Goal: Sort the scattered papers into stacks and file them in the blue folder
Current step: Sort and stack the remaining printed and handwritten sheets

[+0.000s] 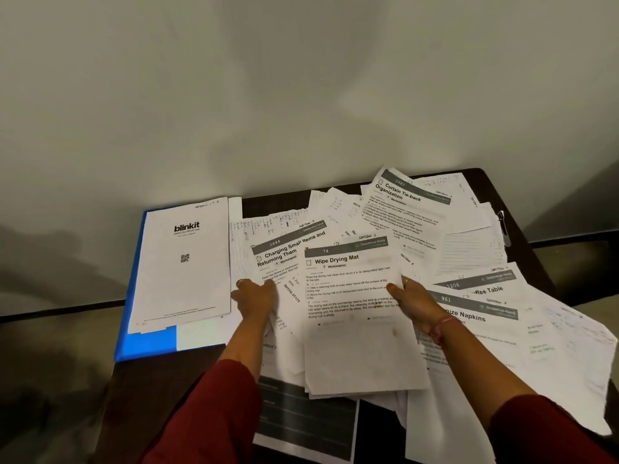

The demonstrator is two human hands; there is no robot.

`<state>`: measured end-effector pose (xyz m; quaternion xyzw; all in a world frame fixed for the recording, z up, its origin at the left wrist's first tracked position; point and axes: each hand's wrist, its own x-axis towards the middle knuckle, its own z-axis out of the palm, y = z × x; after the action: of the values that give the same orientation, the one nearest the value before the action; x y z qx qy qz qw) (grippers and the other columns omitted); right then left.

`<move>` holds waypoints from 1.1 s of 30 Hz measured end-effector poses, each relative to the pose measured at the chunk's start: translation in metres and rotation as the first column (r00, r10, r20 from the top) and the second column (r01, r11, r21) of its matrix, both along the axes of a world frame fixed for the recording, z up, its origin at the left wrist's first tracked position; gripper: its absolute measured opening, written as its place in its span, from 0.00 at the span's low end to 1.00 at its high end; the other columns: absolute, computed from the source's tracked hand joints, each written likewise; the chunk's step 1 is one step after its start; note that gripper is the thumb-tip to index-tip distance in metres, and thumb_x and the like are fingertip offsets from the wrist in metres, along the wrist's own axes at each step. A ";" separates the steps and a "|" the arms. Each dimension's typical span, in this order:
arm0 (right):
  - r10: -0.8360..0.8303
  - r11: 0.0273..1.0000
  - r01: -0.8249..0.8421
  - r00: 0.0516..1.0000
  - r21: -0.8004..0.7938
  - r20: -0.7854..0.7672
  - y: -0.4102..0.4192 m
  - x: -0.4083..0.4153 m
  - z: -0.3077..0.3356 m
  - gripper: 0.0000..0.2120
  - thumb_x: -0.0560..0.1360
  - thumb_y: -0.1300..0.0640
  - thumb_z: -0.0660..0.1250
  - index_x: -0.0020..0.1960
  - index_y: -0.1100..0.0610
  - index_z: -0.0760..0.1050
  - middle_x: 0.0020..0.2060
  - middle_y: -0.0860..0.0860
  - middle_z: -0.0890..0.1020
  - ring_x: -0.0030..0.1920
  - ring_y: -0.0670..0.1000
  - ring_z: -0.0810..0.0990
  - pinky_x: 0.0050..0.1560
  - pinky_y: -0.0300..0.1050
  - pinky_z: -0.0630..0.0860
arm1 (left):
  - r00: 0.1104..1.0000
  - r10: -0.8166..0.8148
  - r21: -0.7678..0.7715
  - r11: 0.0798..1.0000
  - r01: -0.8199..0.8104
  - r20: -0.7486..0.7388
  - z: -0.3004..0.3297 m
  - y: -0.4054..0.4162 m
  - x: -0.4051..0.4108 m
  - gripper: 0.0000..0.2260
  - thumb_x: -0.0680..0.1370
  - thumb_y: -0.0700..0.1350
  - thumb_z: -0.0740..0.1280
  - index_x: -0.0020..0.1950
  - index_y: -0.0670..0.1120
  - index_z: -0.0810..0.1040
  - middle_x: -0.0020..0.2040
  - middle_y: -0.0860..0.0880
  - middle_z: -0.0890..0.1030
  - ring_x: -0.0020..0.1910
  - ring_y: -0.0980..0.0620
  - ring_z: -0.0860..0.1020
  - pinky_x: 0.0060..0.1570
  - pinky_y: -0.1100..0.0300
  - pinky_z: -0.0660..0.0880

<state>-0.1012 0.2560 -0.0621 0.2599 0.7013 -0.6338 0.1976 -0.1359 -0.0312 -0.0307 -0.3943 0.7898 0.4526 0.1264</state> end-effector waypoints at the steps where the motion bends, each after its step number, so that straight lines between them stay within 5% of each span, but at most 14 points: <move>1: 0.005 1.000 -0.005 1.000 0.002 0.007 0.001 0.000 -0.002 0.14 0.81 0.61 0.59 0.65 0.59 0.72 0.58 0.54 0.80 0.57 0.54 0.79 0.59 0.48 0.74 | 1.000 0.022 0.017 1.000 -0.022 -0.004 -0.003 -0.001 -0.002 0.26 0.76 0.44 0.68 0.69 0.35 0.65 0.67 0.37 0.68 0.62 0.37 0.72 0.60 0.48 0.73; 4: 0.008 1.000 -0.008 0.999 0.007 0.034 0.003 -0.001 -0.007 0.13 0.81 0.60 0.59 0.64 0.59 0.72 0.57 0.55 0.81 0.56 0.55 0.80 0.61 0.54 0.75 | 0.998 0.051 0.080 0.996 -0.048 -0.029 -0.007 -0.003 -0.005 0.24 0.74 0.45 0.69 0.65 0.34 0.70 0.61 0.41 0.76 0.60 0.40 0.75 0.55 0.54 0.72; 6: 0.022 0.999 -0.023 0.999 0.025 0.031 0.003 -0.002 -0.006 0.13 0.81 0.59 0.59 0.63 0.59 0.73 0.56 0.55 0.81 0.54 0.54 0.80 0.54 0.50 0.78 | 0.998 0.045 0.132 0.990 -0.039 -0.046 -0.010 -0.005 -0.007 0.17 0.68 0.46 0.69 0.52 0.37 0.78 0.50 0.42 0.81 0.53 0.41 0.78 0.50 0.55 0.73; 8: 0.037 0.998 -0.038 0.999 0.039 0.025 0.002 -0.004 -0.003 0.12 0.81 0.59 0.59 0.62 0.59 0.73 0.54 0.54 0.81 0.52 0.52 0.81 0.44 0.42 0.78 | 0.996 0.032 0.165 0.986 -0.017 -0.083 -0.013 -0.006 -0.008 0.08 0.66 0.47 0.67 0.40 0.43 0.76 0.41 0.46 0.80 0.46 0.44 0.78 0.46 0.56 0.72; 11: 0.058 0.998 -0.059 0.998 0.039 0.033 0.003 -0.005 -0.001 0.10 0.81 0.59 0.59 0.59 0.58 0.74 0.52 0.54 0.82 0.48 0.50 0.81 0.42 0.41 0.78 | 0.984 0.048 0.183 0.983 -0.016 -0.172 0.003 0.002 -0.006 0.02 0.74 0.42 0.67 0.42 0.44 0.77 0.40 0.49 0.81 0.42 0.49 0.79 0.42 0.59 0.75; 15: 0.050 0.998 -0.052 0.998 0.045 0.041 0.004 -0.006 -0.003 0.10 0.80 0.60 0.59 0.59 0.58 0.74 0.53 0.56 0.82 0.53 0.56 0.81 0.58 0.57 0.76 | 0.933 -0.081 0.041 0.994 0.102 -0.350 0.033 0.013 -0.010 0.05 0.80 0.42 0.63 0.50 0.44 0.78 0.43 0.51 0.79 0.38 0.60 0.75 0.30 0.72 0.69; 18: 0.037 0.998 -0.040 0.998 0.050 0.043 0.003 -0.006 -0.003 0.12 0.80 0.60 0.60 0.62 0.59 0.73 0.56 0.56 0.81 0.56 0.57 0.79 0.61 0.58 0.75 | 0.852 -0.169 -0.106 0.985 0.133 -0.496 0.061 0.014 -0.014 0.06 0.80 0.43 0.63 0.51 0.43 0.78 0.46 0.49 0.78 0.42 0.54 0.77 0.30 0.76 0.68; 24: 0.005 1.000 -0.005 1.000 0.023 0.029 -0.001 -0.004 0.007 0.13 0.80 0.62 0.59 0.63 0.61 0.73 0.57 0.56 0.80 0.56 0.57 0.79 0.60 0.53 0.75 | 0.614 -0.309 -0.361 0.932 0.042 -0.727 0.118 0.004 -0.015 0.09 0.81 0.44 0.63 0.53 0.41 0.79 0.51 0.43 0.77 0.49 0.51 0.75 0.48 0.62 0.73; 29: -0.029 0.999 0.027 0.999 -0.045 -0.045 0.002 0.002 0.027 0.11 0.80 0.64 0.59 0.61 0.61 0.73 0.53 0.54 0.80 0.52 0.53 0.79 0.44 0.38 0.76 | 0.385 -0.415 -0.467 0.883 -0.049 -0.825 0.162 0.001 -0.004 0.09 0.80 0.42 0.64 0.55 0.40 0.80 0.49 0.47 0.75 0.47 0.58 0.73 0.45 0.77 0.68; 33: -0.006 0.991 -0.001 0.998 -0.132 -0.057 0.020 0.007 0.042 0.14 0.80 0.61 0.61 0.64 0.62 0.73 0.56 0.56 0.81 0.57 0.57 0.80 0.62 0.56 0.75 | 0.267 -0.418 -0.449 0.891 -0.068 -0.868 0.184 0.003 0.004 0.09 0.80 0.40 0.62 0.54 0.38 0.80 0.49 0.47 0.75 0.48 0.57 0.73 0.46 0.76 0.69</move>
<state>-0.0937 0.2763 -0.0204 0.2288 0.6628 -0.6863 0.1933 -0.1316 -0.0279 0.1537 0.0297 0.8200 0.4072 -0.4013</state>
